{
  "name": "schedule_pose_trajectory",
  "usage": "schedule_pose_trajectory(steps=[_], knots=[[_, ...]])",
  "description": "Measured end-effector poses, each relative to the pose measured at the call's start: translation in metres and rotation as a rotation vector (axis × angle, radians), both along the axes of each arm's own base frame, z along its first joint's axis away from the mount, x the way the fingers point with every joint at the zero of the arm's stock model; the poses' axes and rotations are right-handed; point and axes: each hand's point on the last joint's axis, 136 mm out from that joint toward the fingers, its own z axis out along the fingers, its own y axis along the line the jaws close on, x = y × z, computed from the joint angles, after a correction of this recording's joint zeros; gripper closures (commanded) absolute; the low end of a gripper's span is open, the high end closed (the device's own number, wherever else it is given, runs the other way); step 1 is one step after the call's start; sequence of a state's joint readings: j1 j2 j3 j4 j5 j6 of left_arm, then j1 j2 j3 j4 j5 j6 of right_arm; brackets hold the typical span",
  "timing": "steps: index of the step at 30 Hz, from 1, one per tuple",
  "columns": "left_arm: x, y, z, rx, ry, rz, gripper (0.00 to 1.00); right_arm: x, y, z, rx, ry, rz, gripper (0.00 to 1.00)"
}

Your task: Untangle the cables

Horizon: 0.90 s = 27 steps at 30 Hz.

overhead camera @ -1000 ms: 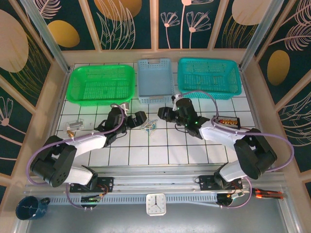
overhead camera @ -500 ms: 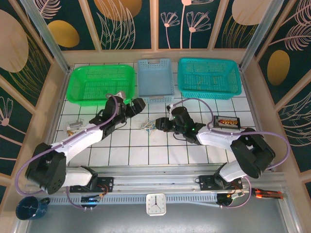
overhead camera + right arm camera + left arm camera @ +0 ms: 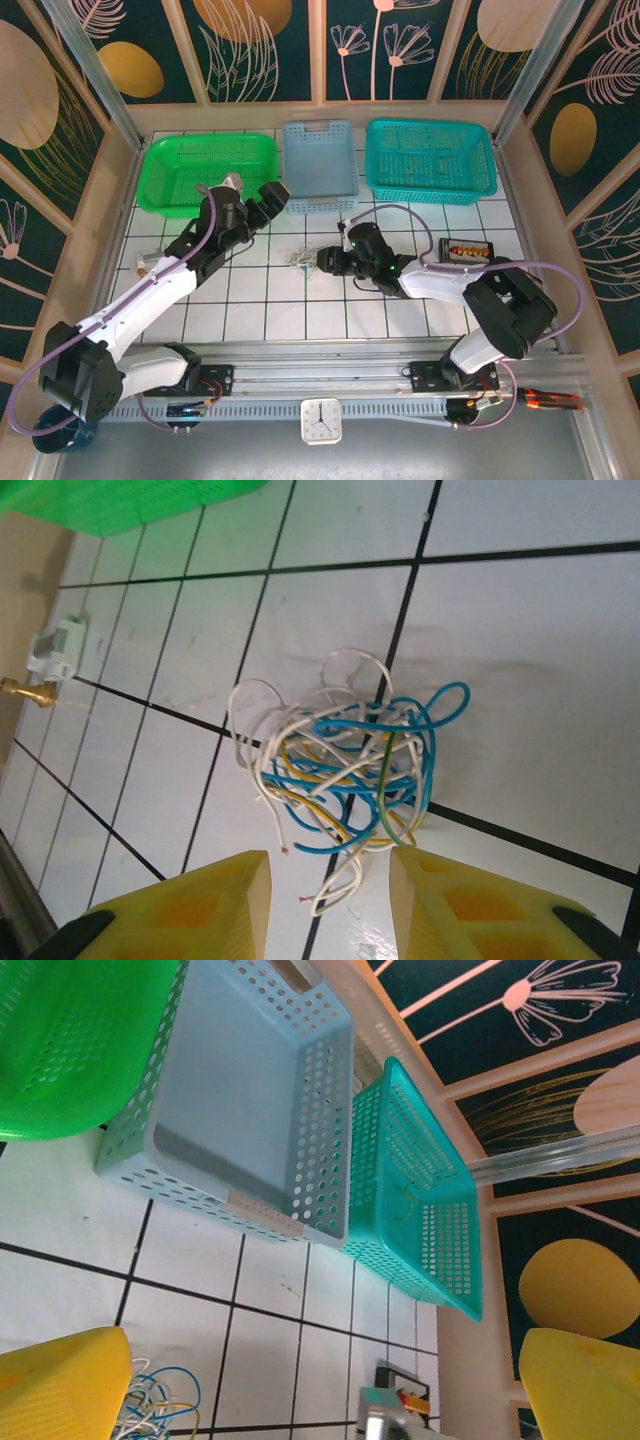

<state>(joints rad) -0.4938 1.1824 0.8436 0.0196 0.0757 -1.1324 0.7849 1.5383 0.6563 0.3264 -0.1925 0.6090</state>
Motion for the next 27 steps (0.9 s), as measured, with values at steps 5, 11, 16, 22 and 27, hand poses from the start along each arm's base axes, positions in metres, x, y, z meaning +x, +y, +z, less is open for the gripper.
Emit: schedule_pose_trajectory(steps=[5,11,16,22,27], knots=[[0.011,-0.001,0.008,-0.109,0.037,0.010,0.01,-0.003,0.001,-0.004,-0.003,0.012,0.012,0.65],[0.044,-0.024,0.064,-0.192,0.020,-0.013,0.01,-0.007,0.002,0.001,0.009,0.007,0.021,0.65],[0.058,-0.031,0.150,-0.262,-0.096,-0.022,0.01,-0.014,0.002,0.007,0.012,0.018,0.027,0.65],[0.065,-0.034,0.219,-0.312,-0.198,-0.044,0.01,-0.018,-0.001,0.012,0.008,0.033,0.020,0.65],[0.086,-0.033,0.215,-0.297,-0.171,-0.048,0.01,-0.018,0.001,0.014,0.003,0.038,0.020,0.65]])
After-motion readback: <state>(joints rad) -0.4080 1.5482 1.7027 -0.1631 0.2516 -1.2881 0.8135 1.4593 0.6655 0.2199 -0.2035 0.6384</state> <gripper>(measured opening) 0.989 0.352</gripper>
